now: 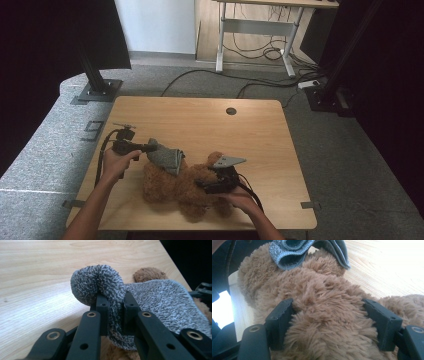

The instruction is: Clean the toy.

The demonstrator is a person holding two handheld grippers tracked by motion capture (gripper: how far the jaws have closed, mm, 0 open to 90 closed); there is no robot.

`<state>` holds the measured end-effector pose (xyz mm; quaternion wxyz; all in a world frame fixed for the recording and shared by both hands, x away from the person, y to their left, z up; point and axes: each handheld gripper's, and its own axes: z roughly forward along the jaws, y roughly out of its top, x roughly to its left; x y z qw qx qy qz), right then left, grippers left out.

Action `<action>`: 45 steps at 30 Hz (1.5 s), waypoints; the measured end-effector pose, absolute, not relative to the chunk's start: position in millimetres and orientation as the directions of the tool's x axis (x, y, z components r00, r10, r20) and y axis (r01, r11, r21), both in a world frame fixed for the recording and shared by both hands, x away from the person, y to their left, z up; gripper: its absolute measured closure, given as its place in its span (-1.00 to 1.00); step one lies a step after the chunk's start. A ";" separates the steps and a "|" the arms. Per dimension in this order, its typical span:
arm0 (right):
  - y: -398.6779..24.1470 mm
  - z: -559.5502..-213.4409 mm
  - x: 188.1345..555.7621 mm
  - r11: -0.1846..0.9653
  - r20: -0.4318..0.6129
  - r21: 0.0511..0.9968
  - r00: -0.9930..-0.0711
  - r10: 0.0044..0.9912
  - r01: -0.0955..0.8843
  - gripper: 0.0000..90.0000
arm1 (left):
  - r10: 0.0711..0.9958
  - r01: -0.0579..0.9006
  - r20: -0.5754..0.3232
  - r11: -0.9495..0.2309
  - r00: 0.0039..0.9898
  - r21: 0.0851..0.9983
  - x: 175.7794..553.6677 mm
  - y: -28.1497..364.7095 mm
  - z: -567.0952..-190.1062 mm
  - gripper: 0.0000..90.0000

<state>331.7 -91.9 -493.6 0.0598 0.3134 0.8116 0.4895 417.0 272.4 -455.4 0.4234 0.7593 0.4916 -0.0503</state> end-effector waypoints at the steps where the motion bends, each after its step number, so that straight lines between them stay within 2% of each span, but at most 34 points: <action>1: -92.1 -494.0 331.7 0.323 0.211 0.832 -0.797 0.567 0.450 -0.38 | 0.706 0.790 -0.493 -0.155 0.509 0.594 416.6 273.4 -455.3 0.75; 9: -98.0 -499.3 332.0 0.322 0.205 0.828 -0.783 0.588 0.459 -0.30 | 0.693 0.761 -0.505 -0.097 0.514 0.641 412.0 282.9 -447.2 0.75; 17: -108.5 -500.9 332.0 0.318 0.204 0.820 -0.763 0.614 0.475 -0.30 | 0.664 0.741 -0.499 -0.126 0.557 0.660 398.1 282.0 -438.3 0.75; 31: -128.1 -501.8 336.9 0.298 0.186 0.818 -0.716 0.673 0.493 -0.27 | 0.572 0.726 -0.572 -0.061 0.588 0.685 391.8 282.3 -428.9 0.75; 38: -135.5 -502.2 347.1 0.271 0.197 0.813 -0.683 0.704 0.514 -0.26 | 0.577 0.710 -0.543 -0.094 0.610 0.697 389.0 275.6 -424.9 0.75; 43: -137.0 -500.8 352.6 0.257 0.185 0.824 -0.669 0.720 0.504 -0.24 | 0.606 0.720 -0.492 -0.203 0.625 0.664 389.6 246.6 -442.8 0.75; 45: -134.6 -498.3 351.3 0.270 0.160 0.828 -0.669 0.726 0.492 -0.23 | 0.600 0.720 -0.495 -0.206 0.628 0.663 390.8 240.0 -447.1 0.75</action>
